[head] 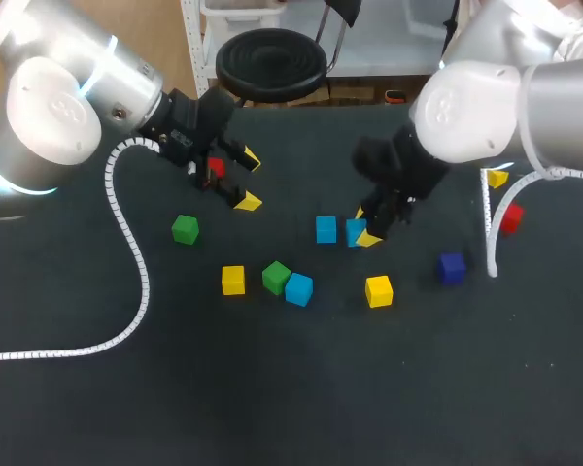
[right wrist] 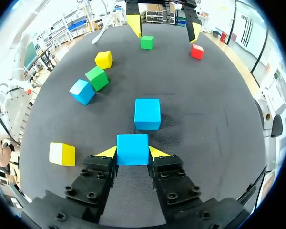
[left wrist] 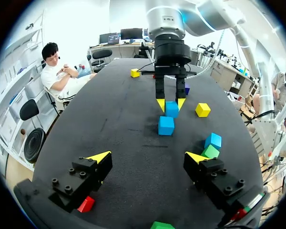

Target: Place the blue cubes, place green cubes on the blue cubes, place the yellow cubes on the green cubes, then place the red cubes on the yellow cubes, and place purple cube on the red cubes.

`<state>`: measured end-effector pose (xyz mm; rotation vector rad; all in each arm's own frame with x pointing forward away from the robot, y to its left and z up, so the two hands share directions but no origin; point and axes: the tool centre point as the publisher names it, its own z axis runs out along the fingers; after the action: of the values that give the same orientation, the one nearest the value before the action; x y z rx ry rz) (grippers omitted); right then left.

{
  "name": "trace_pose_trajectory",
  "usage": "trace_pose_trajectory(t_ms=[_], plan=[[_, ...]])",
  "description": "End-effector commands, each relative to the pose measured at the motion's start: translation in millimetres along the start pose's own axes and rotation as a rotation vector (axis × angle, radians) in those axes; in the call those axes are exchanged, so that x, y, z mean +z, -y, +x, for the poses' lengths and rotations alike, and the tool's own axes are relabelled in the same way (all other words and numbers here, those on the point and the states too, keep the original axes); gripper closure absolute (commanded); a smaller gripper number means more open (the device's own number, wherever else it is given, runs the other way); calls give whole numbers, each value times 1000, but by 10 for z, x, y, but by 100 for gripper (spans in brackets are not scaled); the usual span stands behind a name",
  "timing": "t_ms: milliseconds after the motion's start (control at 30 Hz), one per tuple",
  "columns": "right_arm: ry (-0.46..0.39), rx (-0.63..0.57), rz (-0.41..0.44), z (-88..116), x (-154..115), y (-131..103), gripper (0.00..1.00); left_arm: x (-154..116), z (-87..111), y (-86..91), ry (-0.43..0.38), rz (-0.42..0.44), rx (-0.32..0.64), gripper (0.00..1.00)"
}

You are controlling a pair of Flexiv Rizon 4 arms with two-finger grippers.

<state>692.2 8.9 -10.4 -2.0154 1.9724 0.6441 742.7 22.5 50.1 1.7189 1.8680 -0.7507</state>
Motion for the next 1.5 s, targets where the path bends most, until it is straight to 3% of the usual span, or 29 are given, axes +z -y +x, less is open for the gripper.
trace_pose_trajectory(t_ms=[33, 1500], plan=[[-6, 4, -14, 2, 41, 61, 100, 0, 3, -15, 0, 2, 1, 0], [-28, 38, -2, 1, 52, 155, 100, 0, 3, -15, 0, 2, 1, 0]])
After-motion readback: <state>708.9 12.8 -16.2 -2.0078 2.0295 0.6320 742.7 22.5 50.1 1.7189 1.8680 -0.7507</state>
